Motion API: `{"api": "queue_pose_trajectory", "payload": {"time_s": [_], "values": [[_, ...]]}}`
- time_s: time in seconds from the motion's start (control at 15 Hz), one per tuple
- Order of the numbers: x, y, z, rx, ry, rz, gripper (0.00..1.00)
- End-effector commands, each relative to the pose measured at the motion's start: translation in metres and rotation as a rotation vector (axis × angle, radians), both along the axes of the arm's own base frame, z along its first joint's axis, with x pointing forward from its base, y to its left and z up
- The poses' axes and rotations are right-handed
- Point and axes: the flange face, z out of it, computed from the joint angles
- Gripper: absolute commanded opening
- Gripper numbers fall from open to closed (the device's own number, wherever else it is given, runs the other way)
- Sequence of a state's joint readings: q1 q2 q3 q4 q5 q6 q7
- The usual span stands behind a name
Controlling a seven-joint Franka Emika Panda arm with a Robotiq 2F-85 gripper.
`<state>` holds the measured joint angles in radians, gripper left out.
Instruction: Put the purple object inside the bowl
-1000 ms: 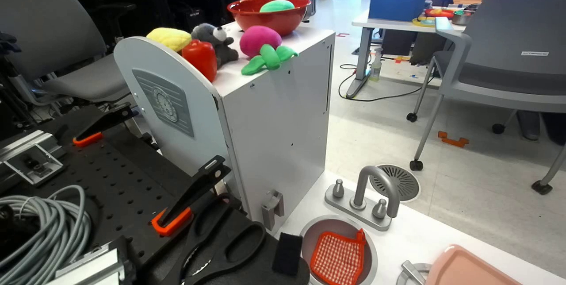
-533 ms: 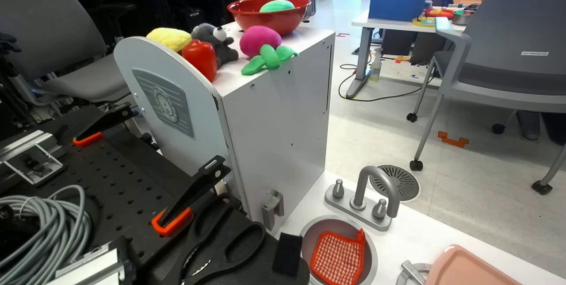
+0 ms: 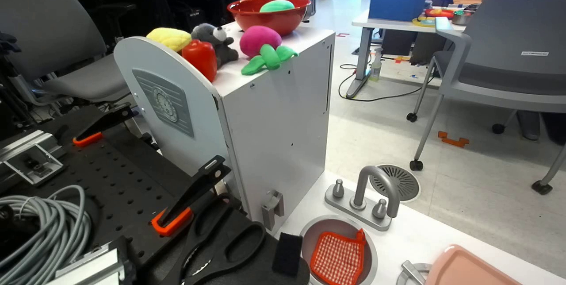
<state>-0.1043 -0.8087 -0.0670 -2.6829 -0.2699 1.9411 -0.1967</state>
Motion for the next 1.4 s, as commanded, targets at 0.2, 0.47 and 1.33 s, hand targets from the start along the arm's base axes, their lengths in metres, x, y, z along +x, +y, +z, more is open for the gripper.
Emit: {"api": "queue_pose_trajectory", "payload": {"time_s": [0.2,0.47,1.33], "values": [[0.000,0.000,0.001,0.000,0.001,0.000,1.00],[0.000,0.000,0.001,0.000,0.001,0.000,1.00],[0.052,-0.011,0.010,0.035,0.058,0.034,1.00]]}}
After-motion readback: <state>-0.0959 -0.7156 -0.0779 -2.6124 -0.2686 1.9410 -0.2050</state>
